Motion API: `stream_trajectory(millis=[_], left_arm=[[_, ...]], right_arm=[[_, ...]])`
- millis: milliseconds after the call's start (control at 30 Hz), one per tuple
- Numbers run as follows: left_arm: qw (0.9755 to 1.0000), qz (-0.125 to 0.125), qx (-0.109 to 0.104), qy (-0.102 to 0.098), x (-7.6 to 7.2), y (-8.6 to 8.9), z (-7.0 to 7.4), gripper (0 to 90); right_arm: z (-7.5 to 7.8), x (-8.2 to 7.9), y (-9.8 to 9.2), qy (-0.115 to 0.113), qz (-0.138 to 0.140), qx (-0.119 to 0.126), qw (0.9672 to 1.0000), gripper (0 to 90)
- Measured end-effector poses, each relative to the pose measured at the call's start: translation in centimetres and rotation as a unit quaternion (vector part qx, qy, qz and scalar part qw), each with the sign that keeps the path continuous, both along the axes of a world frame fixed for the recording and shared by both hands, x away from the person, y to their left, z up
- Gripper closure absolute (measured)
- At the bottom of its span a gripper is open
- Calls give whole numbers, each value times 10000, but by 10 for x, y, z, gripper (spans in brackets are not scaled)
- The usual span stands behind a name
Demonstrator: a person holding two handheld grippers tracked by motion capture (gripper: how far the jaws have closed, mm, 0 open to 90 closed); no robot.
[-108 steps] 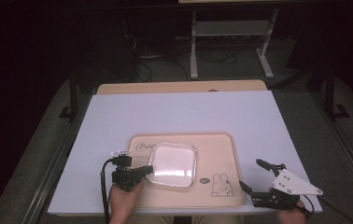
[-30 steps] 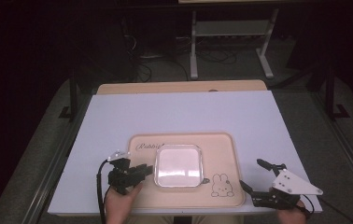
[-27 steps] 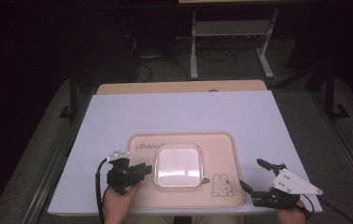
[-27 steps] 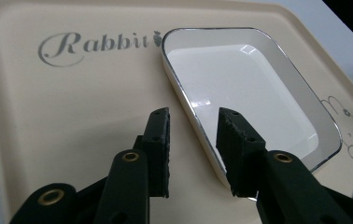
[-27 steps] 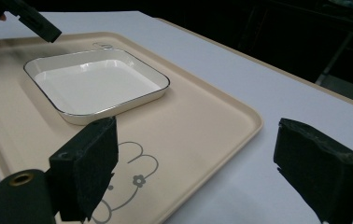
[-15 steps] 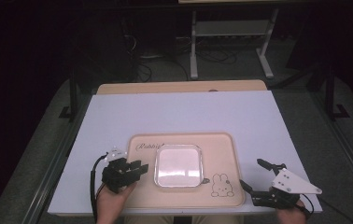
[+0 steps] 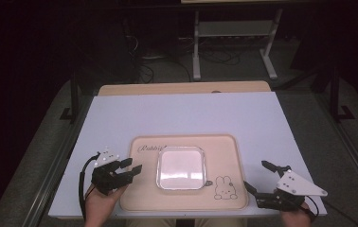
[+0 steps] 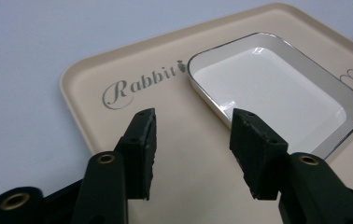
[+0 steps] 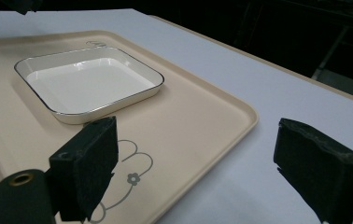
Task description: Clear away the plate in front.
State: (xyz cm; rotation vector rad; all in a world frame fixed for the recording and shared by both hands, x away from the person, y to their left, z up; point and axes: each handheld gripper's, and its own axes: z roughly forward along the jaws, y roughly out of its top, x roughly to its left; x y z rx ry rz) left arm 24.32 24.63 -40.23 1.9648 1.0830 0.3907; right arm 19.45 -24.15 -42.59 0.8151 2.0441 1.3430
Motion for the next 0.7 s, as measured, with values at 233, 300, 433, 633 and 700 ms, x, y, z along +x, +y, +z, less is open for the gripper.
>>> stream_trajectory(millis=[233, 300, 433, 633, 700], left_arm=[[9999, -94, -94, -41, -5, 12, -5, 450], [9999, -138, -51, -53, -7, 15, -6, 431], [9997, -174, 83, -162, -10, 16, -8, 407], [9995, -195, 126, -219, -13, 20, -13, 368], [9994, -201, 150, -244, -13, 20, -15, 359]], right_arm=[[0, 0, -1, 12, -26, 10, 10000, 130], [0, 0, -1, 23, -34, 14, 10000, 130], [0, 0, -1, 31, -51, 19, 10000, 130], [0, 1, -1, 22, -63, 22, 10000, 130], [0, 1, -1, 22, -64, 20, 10000, 130]])
